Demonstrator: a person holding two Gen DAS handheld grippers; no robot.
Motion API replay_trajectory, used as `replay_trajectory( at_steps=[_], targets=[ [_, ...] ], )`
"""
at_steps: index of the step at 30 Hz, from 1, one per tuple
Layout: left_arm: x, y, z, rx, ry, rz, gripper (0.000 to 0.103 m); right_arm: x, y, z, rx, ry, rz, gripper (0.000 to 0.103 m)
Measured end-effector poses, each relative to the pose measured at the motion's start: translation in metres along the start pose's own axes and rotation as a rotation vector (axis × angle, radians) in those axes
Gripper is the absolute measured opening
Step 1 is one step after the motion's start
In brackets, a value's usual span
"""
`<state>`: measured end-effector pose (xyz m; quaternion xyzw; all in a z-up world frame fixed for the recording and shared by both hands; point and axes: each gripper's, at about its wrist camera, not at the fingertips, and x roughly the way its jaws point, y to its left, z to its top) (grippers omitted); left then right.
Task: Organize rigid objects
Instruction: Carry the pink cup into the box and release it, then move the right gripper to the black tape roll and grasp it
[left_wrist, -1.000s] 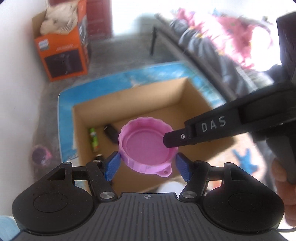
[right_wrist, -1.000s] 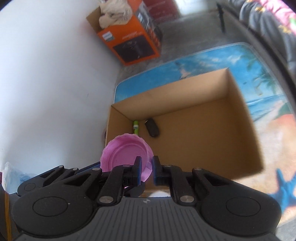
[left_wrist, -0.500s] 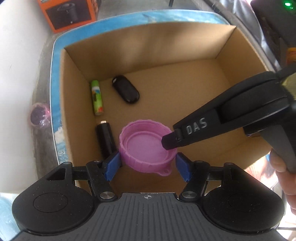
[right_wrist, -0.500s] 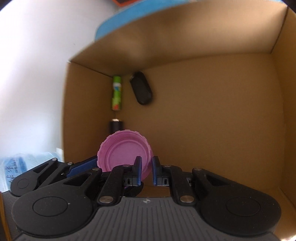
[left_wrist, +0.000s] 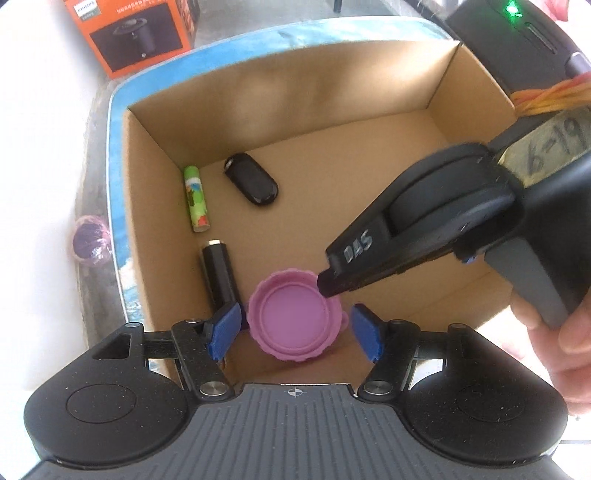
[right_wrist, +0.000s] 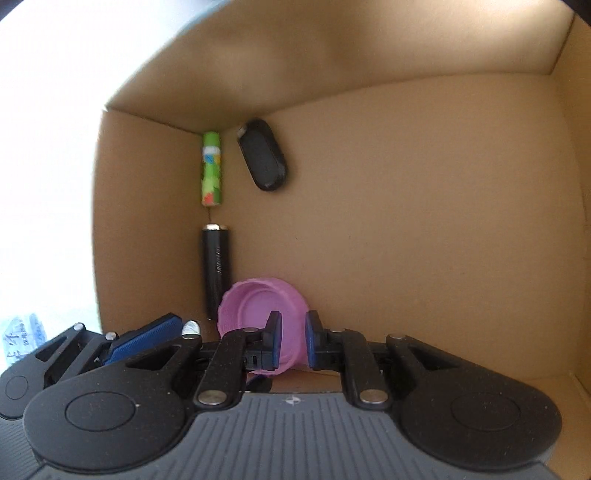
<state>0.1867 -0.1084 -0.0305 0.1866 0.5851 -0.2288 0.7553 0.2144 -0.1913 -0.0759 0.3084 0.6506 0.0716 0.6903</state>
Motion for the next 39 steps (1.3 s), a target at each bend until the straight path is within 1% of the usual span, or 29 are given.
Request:
replay_trajectory(
  at_steps=[4,8,11,13,17,20,23,24,27,28,30,33,35,37,39],
  targets=[
    [-0.020,0.001,-0.007,-0.014,-0.059,-0.008,0.066,-0.039,-0.004,-0.019,0.042,-0.088,0.075,0.015],
    [-0.045,0.001,-0.022,-0.038,-0.121,-0.028,0.066,-0.082,-0.010,-0.049,0.078,-0.201,0.132,0.016],
    [-0.065,0.000,-0.039,-0.053,-0.170,-0.049,0.066,-0.111,-0.016,-0.078,0.111,-0.274,0.153,0.017],
    [-0.075,-0.001,-0.047,-0.062,-0.197,-0.068,0.066,-0.125,-0.021,-0.101,0.132,-0.311,0.152,0.018],
    [-0.087,-0.008,-0.062,-0.062,-0.218,-0.126,0.066,-0.144,-0.036,-0.147,0.187,-0.362,0.143,0.018],
    [-0.089,-0.022,-0.070,-0.030,-0.213,-0.159,0.066,-0.146,-0.049,-0.183,0.224,-0.388,0.105,0.018],
    [-0.084,-0.040,-0.081,0.016,-0.197,-0.195,0.068,-0.141,-0.063,-0.208,0.249,-0.385,0.013,0.018],
    [-0.078,-0.048,-0.083,0.034,-0.181,-0.198,0.068,-0.141,-0.068,-0.216,0.256,-0.380,-0.004,0.018],
    [-0.060,-0.072,-0.092,0.099,-0.142,-0.199,0.068,-0.128,-0.078,-0.225,0.254,-0.363,-0.049,0.018],
    [-0.053,-0.081,-0.094,0.128,-0.123,-0.193,0.068,-0.124,-0.079,-0.226,0.238,-0.355,-0.078,0.019],
    [-0.041,-0.096,-0.101,0.169,-0.110,-0.187,0.068,-0.114,-0.079,-0.226,0.197,-0.340,-0.136,0.019],
    [-0.026,-0.112,-0.107,0.203,-0.099,-0.177,0.068,-0.102,-0.078,-0.222,0.135,-0.323,-0.182,0.020],
    [-0.016,-0.119,-0.107,0.208,-0.101,-0.169,0.068,-0.095,-0.077,-0.217,0.097,-0.314,-0.210,0.027],
    [-0.007,-0.125,-0.106,0.214,-0.108,-0.155,0.068,-0.089,-0.076,-0.213,0.066,-0.311,-0.236,0.042],
    [0.002,-0.128,-0.105,0.217,-0.110,-0.141,0.068,-0.082,-0.074,-0.209,0.030,-0.307,-0.252,0.044]
  ],
)
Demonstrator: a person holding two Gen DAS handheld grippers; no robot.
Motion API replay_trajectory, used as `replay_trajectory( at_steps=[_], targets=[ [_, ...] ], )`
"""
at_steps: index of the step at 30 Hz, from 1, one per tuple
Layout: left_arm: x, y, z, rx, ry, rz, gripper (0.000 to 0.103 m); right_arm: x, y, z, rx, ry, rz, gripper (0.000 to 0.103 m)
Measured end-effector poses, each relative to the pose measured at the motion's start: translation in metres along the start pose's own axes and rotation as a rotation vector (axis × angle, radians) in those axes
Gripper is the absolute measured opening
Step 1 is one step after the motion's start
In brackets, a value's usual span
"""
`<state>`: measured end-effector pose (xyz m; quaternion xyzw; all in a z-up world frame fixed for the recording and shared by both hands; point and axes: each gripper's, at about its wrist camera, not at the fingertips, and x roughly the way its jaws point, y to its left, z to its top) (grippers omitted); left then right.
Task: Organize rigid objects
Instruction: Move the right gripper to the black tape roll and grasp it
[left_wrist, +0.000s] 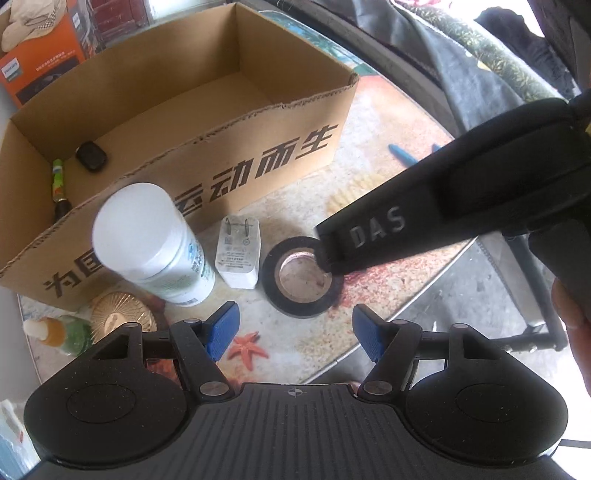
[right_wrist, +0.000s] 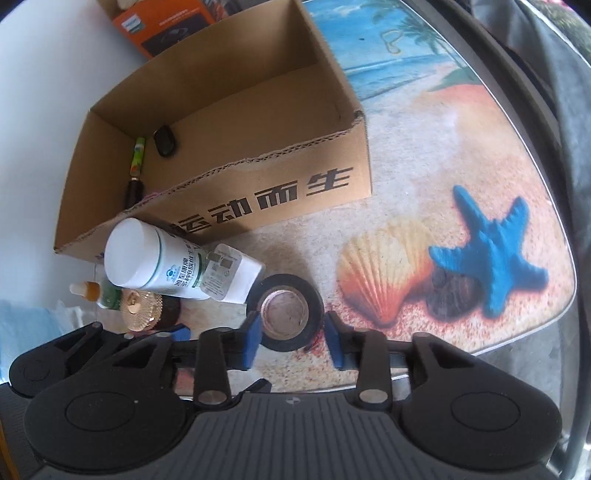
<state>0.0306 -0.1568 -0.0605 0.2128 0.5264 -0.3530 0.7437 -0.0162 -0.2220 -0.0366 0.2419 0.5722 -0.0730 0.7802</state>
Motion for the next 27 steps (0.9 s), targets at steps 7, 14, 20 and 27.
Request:
replay_trajectory(
  at_steps=[7,14,20,27],
  targets=[
    [0.020,-0.001,-0.003,-0.025,-0.014,0.037,0.068,0.024,0.003,0.001,-0.079,0.024,-0.039,0.043],
    [0.031,-0.006,-0.009,-0.009,-0.013,0.059,0.065,0.037,0.002,0.003,-0.133,0.037,-0.050,0.037],
    [0.036,-0.012,-0.009,0.007,-0.017,0.060,0.063,0.045,0.005,0.005,-0.172,0.050,-0.035,0.033],
    [0.038,-0.016,-0.008,0.010,-0.017,0.043,0.060,0.054,0.000,0.010,-0.157,0.069,-0.018,0.026]
  ],
)
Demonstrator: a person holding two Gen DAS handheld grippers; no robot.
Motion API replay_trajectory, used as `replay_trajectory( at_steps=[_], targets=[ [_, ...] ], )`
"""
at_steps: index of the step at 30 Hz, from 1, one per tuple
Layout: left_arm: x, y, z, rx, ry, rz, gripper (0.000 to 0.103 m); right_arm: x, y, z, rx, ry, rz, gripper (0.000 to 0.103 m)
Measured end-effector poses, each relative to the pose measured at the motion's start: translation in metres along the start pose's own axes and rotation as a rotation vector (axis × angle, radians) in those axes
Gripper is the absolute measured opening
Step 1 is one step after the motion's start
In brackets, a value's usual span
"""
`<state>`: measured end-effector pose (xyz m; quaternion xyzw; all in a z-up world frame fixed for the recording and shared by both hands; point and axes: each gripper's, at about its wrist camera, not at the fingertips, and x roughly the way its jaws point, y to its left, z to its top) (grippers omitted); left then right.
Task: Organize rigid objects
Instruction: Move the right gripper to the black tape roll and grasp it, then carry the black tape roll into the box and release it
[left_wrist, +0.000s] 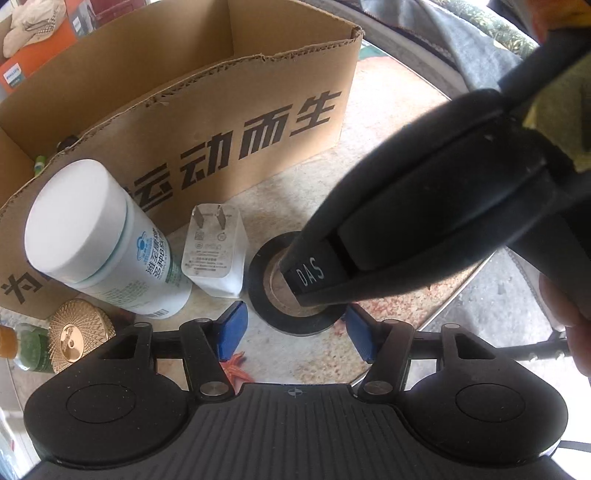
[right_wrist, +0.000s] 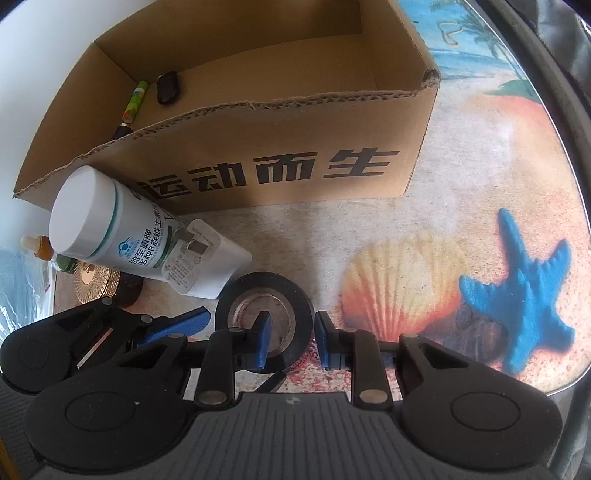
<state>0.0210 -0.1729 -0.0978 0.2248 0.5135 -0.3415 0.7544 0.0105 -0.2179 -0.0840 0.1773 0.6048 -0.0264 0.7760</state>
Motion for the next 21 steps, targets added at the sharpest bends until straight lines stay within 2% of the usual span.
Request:
replay_trajectory(
  at_steps=[9,13,16,21],
  targets=[
    [0.009,-0.007,0.005,0.016,0.006,0.005,0.060,0.002,-0.013,0.006,0.014,0.003,0.023,0.024],
    [0.008,-0.005,0.001,0.014,0.002,-0.001,0.060,0.002,-0.023,0.007,0.045,0.009,0.045,0.019],
    [0.001,-0.008,-0.005,0.018,-0.012,-0.005,0.060,-0.001,-0.034,0.006,0.089,0.010,0.072,0.019],
    [-0.017,-0.017,-0.014,0.036,-0.024,-0.014,0.060,-0.015,-0.043,0.000,0.112,0.002,0.067,0.019]
  ],
)
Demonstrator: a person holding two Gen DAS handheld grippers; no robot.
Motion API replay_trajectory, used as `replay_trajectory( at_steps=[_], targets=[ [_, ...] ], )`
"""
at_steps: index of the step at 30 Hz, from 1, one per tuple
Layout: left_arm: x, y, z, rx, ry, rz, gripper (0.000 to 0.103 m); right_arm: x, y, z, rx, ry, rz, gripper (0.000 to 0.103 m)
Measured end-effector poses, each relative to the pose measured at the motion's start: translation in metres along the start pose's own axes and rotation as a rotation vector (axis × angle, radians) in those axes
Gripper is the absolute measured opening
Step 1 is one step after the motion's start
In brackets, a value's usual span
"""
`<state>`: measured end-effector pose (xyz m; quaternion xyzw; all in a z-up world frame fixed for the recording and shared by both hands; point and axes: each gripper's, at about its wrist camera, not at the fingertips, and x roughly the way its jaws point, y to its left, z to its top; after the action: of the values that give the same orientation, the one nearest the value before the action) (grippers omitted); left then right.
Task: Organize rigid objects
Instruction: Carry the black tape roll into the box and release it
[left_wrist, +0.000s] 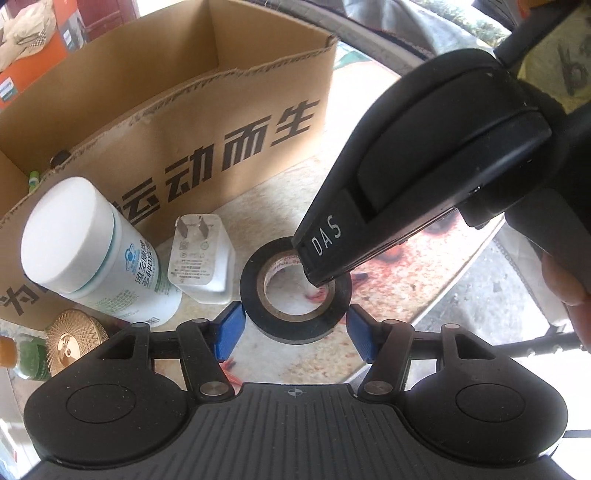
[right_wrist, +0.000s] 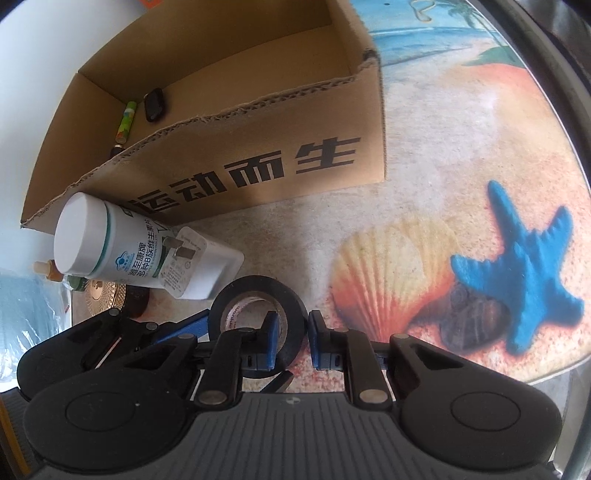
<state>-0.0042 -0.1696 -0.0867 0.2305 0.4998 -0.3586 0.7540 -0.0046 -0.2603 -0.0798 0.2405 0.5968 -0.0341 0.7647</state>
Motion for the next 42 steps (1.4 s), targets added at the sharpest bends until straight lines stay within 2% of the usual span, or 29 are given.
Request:
replay_trajectory(
  at_steps=[4,11,14,17,20,25,27,31,36,42],
  targets=[
    [-0.026,-0.002,-0.002,0.015,-0.019,-0.008,0.060,-0.026,-0.003,-0.006,0.021,-0.023,-0.002,0.019],
    [-0.099,0.001,0.011,0.023,-0.104,0.018,0.060,-0.102,0.026,0.000,-0.011,-0.118,0.008,0.019],
    [-0.123,0.012,0.028,0.009,-0.140,0.064,0.060,-0.127,0.045,0.018,-0.058,-0.169,0.033,0.019],
    [-0.140,0.036,0.046,-0.027,-0.175,0.110,0.060,-0.133,0.071,0.049,-0.117,-0.209,0.075,0.019],
    [-0.141,0.064,0.069,-0.063,-0.195,0.153,0.060,-0.132,0.091,0.081,-0.166,-0.220,0.129,0.019],
    [-0.126,0.101,0.095,-0.123,-0.176,0.196,0.060,-0.102,0.115,0.141,-0.224,-0.160,0.203,0.019],
    [-0.111,0.118,0.104,-0.153,-0.122,0.187,0.060,-0.079,0.120,0.163,-0.233,-0.103,0.214,0.019],
    [-0.069,0.151,0.111,-0.276,0.018,0.105,0.060,-0.022,0.121,0.197,-0.213,0.029,0.216,0.019],
    [-0.029,0.169,0.118,-0.310,0.138,0.087,0.060,0.037,0.115,0.212,-0.170,0.149,0.215,0.019],
    [0.007,0.187,0.128,-0.351,0.232,0.057,0.060,0.077,0.109,0.218,-0.154,0.190,0.196,0.019]
  ],
)
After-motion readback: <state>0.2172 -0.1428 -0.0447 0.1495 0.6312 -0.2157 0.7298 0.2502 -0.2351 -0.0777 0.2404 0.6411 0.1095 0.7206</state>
